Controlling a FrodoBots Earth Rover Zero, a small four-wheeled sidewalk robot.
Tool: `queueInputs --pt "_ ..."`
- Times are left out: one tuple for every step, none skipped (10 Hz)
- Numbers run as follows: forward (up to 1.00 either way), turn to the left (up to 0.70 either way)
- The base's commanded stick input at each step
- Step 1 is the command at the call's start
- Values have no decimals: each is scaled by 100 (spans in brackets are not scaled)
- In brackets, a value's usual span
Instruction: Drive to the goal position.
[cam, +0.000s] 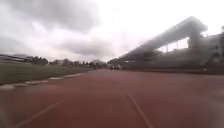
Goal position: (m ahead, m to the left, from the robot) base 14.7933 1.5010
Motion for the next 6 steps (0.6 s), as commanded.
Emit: queueInputs --pt "50 2" --pt "50 2" --pt "50 2" --pt "50 2" --pt "50 2" --pt "50 2"
